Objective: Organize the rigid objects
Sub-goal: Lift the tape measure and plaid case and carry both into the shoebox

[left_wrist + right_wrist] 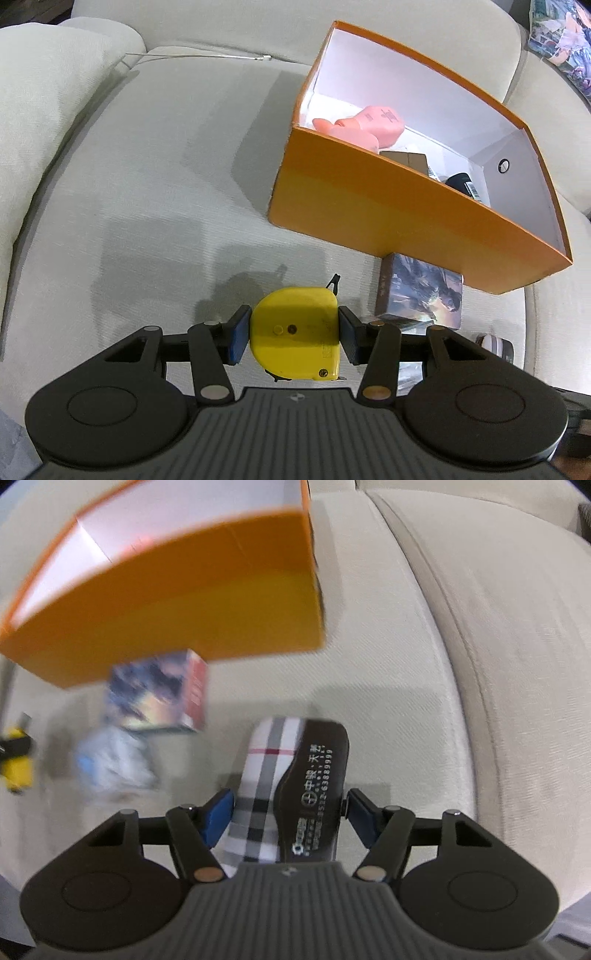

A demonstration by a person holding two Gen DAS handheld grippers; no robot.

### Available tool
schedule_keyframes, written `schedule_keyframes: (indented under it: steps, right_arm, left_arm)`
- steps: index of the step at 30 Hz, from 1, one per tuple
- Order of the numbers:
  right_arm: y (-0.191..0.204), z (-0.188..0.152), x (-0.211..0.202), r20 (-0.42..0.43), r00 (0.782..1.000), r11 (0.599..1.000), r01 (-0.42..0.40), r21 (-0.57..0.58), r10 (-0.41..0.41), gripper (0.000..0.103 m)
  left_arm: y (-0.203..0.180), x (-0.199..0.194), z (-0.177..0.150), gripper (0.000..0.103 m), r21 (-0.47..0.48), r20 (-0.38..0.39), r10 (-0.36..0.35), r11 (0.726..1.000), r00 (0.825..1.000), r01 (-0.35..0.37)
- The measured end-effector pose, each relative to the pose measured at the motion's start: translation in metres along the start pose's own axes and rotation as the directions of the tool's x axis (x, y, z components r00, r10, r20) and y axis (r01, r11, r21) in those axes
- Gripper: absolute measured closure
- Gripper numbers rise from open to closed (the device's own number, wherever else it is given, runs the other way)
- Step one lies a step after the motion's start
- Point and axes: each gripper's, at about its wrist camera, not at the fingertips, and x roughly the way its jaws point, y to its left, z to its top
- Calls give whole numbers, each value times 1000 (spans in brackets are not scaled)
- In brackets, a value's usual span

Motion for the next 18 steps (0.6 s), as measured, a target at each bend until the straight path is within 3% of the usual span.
schedule_keyframes:
  steps: [8, 12, 18]
  right_arm:
    - [13, -2, 11, -3, 998, 996, 59, -66, -59, 33]
    - [6, -2, 0, 5, 1000, 999, -15, -29, 16, 34]
    - [1, -6, -35, 88, 990, 994, -112, -1, 112, 34]
  left_arm:
    - [-6, -7, 0, 47, 18, 14, -17, 1000, 1000, 17]
    - [-8, -15, 1, 47, 22, 30, -34, 999, 999, 33]
    - [-19, -33, 5, 47, 41, 77, -81, 996, 994, 78]
